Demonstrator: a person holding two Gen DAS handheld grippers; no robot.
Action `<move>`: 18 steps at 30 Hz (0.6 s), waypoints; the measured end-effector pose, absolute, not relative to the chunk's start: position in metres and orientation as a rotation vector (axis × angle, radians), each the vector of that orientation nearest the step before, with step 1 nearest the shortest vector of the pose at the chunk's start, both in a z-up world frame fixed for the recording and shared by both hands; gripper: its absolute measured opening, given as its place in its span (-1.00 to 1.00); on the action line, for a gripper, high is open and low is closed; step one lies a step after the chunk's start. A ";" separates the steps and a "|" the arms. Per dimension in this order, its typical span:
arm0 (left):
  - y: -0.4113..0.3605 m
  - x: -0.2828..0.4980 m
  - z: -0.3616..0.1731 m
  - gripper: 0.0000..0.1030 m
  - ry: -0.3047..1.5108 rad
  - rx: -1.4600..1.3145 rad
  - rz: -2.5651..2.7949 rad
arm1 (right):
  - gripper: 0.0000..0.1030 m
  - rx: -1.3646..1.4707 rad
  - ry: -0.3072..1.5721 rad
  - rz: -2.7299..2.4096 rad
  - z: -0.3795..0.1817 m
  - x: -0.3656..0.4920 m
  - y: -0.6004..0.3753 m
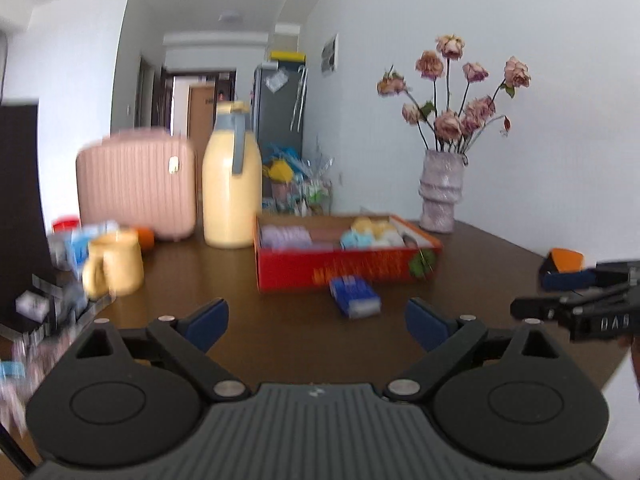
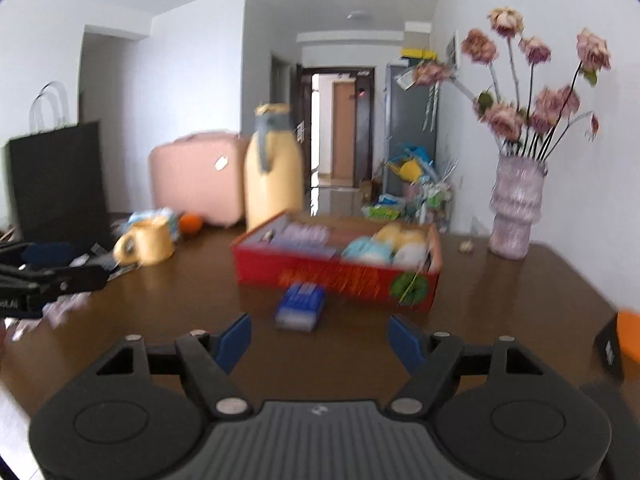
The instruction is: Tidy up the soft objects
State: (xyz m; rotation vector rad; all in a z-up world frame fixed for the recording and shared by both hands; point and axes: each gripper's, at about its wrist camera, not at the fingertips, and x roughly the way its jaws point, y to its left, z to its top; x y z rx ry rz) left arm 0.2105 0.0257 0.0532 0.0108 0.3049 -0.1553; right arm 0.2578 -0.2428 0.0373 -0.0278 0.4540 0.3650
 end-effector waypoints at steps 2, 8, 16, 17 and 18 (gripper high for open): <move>0.030 0.193 0.042 0.89 0.326 -0.013 -0.165 | 0.48 -0.018 0.475 0.375 0.024 0.238 -0.239; 0.038 0.189 0.025 0.89 0.381 -0.024 -0.156 | 0.49 -0.006 0.540 0.386 0.003 0.233 -0.228; 0.045 0.232 0.011 0.89 0.413 -0.055 -0.183 | 0.68 0.008 0.586 0.346 -0.017 0.293 -0.207; 0.045 0.241 0.009 0.89 0.419 -0.051 -0.182 | 0.68 0.012 0.598 0.345 -0.021 0.306 -0.202; 0.045 0.252 0.007 0.89 0.428 -0.042 -0.178 | 0.67 0.018 0.605 0.350 -0.025 0.320 -0.196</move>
